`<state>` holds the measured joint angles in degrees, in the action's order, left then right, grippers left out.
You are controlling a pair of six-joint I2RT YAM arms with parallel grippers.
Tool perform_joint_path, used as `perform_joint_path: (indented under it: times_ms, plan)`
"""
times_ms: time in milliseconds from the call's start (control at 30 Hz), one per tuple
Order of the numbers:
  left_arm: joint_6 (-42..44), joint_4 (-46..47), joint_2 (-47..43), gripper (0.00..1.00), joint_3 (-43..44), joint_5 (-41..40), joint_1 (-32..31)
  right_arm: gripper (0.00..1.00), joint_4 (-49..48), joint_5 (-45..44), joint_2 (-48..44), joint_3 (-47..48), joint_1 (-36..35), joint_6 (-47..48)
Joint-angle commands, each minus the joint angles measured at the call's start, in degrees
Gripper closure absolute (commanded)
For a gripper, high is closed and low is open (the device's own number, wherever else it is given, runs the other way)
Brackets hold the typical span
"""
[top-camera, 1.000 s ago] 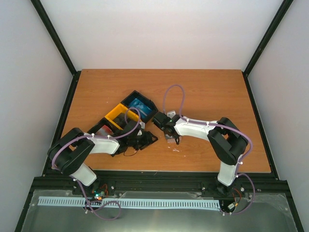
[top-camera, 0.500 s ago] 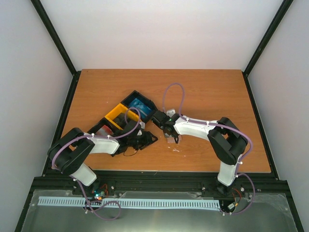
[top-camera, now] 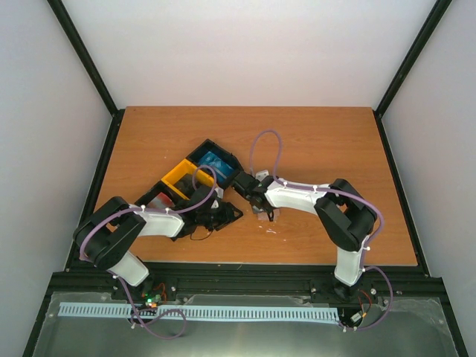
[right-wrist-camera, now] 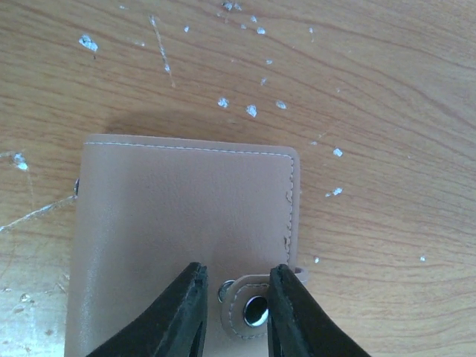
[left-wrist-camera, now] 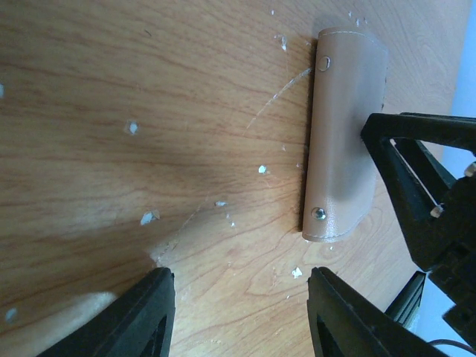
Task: Put the credit cards into the card holder
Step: Close the card holder at the center of the board.
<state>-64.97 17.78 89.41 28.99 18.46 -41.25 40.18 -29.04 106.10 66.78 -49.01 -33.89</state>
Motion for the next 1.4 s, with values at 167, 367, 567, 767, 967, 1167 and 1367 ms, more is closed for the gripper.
perform_joint_path:
  times_ms: [167,367,567,767,967,1167,1367]
  plan:
    - [1.61,-2.57,0.80,0.50,0.98,-0.41,0.29,0.81,0.63,-2.21,0.34,0.66,-0.69,-2.17]
    - [1.68,-2.99,0.36,0.50,0.98,-0.75,0.31,0.89,0.46,-1.94,-0.49,0.44,-0.72,-2.79]
    - [1.75,-3.07,0.44,0.50,0.89,-0.80,0.30,0.97,-0.56,-1.87,-1.21,-0.31,-0.70,-3.14]
    - [2.24,-3.14,1.04,0.50,1.33,-0.33,0.29,0.97,-1.24,-2.77,-1.86,-0.41,-0.73,-4.23]
    - [2.52,-2.93,1.91,0.50,2.00,0.60,0.31,0.97,-1.78,-4.00,-4.66,-2.19,-0.69,-5.45]
    - [2.17,-3.02,1.79,0.50,2.41,-0.01,0.28,0.97,1.08,-3.39,-3.89,-0.66,-0.73,-4.84]
    - [1.95,-2.46,2.06,0.49,2.08,-0.03,0.32,0.86,4.45,-4.61,-2.33,0.26,-0.73,-5.28]
